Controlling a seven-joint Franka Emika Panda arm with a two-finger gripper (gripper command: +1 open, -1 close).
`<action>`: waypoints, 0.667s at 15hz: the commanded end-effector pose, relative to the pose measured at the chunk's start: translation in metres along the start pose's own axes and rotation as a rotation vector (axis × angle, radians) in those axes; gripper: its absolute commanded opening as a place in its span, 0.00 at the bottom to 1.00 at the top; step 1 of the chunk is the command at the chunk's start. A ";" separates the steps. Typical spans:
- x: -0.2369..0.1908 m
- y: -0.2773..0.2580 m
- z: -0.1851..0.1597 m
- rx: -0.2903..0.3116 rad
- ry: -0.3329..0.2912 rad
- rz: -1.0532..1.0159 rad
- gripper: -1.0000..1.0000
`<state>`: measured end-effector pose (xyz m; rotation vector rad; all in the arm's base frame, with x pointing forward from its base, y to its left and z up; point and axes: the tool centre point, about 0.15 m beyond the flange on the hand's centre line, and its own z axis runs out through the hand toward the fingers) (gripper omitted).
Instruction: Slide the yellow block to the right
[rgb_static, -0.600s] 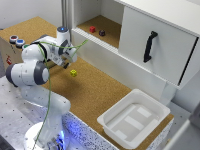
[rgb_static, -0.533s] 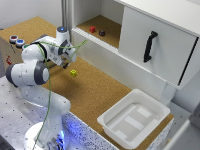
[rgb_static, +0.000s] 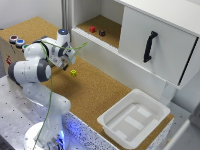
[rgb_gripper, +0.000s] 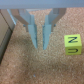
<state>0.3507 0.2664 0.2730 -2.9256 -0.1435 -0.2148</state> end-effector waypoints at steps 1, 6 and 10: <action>0.022 0.019 0.050 0.083 -0.055 0.007 0.00; 0.022 0.039 0.061 0.087 -0.086 0.031 0.00; 0.018 0.045 0.073 0.090 -0.115 0.026 0.00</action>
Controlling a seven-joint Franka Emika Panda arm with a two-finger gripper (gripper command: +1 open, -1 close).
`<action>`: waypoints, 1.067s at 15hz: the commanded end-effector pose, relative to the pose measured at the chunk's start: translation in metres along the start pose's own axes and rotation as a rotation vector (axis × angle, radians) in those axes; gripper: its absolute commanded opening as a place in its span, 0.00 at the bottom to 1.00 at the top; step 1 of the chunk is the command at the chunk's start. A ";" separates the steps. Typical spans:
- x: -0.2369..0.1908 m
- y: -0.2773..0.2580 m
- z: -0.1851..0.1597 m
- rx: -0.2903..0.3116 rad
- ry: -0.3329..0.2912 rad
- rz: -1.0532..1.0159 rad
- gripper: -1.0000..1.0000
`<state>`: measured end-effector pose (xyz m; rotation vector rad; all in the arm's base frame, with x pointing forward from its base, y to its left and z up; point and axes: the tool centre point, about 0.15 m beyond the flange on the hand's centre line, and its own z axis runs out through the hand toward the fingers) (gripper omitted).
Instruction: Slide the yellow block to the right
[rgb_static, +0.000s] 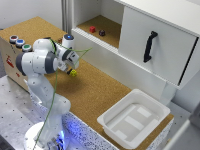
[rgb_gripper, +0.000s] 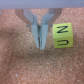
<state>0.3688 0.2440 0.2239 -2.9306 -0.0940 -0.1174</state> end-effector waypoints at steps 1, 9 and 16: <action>0.012 0.012 0.027 0.087 -0.053 -0.016 0.00; 0.027 0.012 0.016 0.089 -0.013 -0.023 0.00; 0.037 0.020 0.016 0.049 -0.019 -0.035 0.00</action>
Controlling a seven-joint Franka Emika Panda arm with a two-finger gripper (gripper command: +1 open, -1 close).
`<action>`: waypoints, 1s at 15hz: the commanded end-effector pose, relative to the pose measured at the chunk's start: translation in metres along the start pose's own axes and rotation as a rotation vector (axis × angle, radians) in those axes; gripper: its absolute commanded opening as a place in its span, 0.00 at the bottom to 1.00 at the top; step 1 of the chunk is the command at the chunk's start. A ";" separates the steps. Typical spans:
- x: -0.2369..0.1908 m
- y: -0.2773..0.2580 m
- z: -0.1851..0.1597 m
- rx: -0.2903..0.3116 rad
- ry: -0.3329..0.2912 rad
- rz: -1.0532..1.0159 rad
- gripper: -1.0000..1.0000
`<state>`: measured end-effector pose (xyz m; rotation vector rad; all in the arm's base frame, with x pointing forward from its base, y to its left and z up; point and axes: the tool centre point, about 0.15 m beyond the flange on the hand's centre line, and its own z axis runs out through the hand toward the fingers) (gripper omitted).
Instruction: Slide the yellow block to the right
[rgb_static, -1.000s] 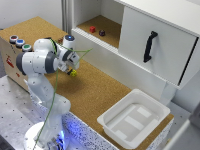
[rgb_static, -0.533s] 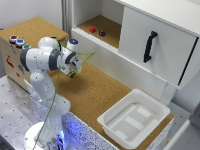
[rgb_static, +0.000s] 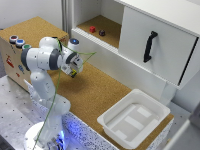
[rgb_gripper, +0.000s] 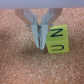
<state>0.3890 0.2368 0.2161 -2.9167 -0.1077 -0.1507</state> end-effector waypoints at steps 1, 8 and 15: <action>0.018 0.012 0.010 0.034 -0.043 -0.021 0.00; 0.018 0.049 -0.001 -0.003 -0.029 0.016 0.00; 0.007 0.100 -0.015 -0.033 -0.013 0.083 0.00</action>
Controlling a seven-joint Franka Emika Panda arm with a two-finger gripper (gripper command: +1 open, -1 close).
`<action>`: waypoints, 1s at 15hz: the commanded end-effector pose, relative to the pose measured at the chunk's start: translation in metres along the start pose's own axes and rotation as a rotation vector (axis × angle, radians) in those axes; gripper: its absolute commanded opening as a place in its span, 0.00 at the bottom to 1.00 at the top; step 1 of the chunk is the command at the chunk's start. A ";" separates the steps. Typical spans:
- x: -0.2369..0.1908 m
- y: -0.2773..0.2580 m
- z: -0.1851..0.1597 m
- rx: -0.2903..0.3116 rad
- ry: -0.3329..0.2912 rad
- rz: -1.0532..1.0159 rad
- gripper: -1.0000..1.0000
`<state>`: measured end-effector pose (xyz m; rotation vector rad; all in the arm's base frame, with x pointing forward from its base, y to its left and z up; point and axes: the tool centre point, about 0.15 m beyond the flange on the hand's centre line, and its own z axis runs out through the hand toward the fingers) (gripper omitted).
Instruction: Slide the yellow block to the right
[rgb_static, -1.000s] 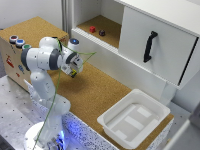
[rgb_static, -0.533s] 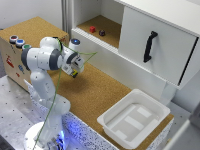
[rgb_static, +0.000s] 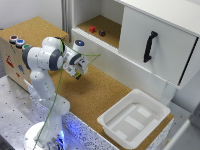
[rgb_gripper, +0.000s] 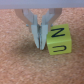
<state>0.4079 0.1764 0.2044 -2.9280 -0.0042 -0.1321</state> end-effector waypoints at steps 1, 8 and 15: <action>-0.004 0.045 -0.018 -0.025 0.001 0.023 0.00; -0.008 0.091 -0.032 -0.057 -0.007 0.053 0.00; -0.004 0.116 -0.030 -0.068 -0.026 0.053 0.00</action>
